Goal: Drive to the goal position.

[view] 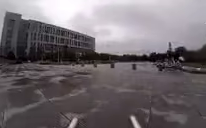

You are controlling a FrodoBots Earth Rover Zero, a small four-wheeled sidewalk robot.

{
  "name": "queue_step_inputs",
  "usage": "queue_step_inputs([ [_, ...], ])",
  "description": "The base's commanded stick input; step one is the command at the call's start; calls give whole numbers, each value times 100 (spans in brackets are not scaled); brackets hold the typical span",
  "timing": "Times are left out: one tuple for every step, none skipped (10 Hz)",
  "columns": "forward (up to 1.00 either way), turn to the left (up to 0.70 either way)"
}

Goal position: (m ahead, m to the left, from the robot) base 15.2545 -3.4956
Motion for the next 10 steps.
queue_step_inputs([
  [70, 0],
  [70, 0],
  [70, 0],
  [70, 0],
  [70, 0],
  [70, 0],
  [70, 0],
  [70, 0],
  [70, 0],
  [70, 0],
])
